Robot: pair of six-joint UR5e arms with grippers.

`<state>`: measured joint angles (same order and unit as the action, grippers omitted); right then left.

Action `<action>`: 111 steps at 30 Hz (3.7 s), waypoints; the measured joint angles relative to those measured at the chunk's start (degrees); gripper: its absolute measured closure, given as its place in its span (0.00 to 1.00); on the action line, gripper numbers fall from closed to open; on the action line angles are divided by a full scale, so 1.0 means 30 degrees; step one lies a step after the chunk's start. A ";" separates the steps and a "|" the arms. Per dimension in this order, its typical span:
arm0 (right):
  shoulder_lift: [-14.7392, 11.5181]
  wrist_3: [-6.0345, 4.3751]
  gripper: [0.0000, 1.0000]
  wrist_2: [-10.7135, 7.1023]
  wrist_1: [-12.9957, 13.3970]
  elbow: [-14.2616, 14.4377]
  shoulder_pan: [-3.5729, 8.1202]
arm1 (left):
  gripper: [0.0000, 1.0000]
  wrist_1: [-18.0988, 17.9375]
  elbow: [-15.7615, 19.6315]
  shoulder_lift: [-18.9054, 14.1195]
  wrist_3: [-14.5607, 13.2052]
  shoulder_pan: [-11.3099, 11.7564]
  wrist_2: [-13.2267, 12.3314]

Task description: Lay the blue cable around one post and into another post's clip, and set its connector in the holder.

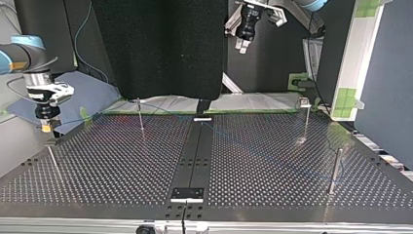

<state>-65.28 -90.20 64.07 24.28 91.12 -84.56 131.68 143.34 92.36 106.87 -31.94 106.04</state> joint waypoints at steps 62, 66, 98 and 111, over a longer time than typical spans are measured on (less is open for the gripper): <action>0.1754 -0.1243 1.00 -0.2339 0.0064 -0.2683 0.0014 | 0.00 0.0321 -0.0118 -0.0004 -0.0030 0.0270 0.0000; 0.1759 -0.1203 1.00 -0.2365 0.0088 -0.2717 0.0013 | 0.00 0.0321 -0.0118 0.0000 -0.0029 0.0287 0.0000; 0.1813 -0.0918 1.00 -0.2665 0.0497 -0.2724 0.0215 | 0.00 0.0348 -0.0119 -0.0008 -0.0054 0.0351 0.0000; 0.1900 -0.1038 1.00 -0.2685 0.0600 -0.2728 0.0202 | 0.00 0.0343 -0.0147 0.0003 -0.0055 0.0498 -0.0175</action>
<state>-59.58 -93.31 56.02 26.08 82.93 -83.95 132.71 142.90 92.37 106.71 -30.45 105.51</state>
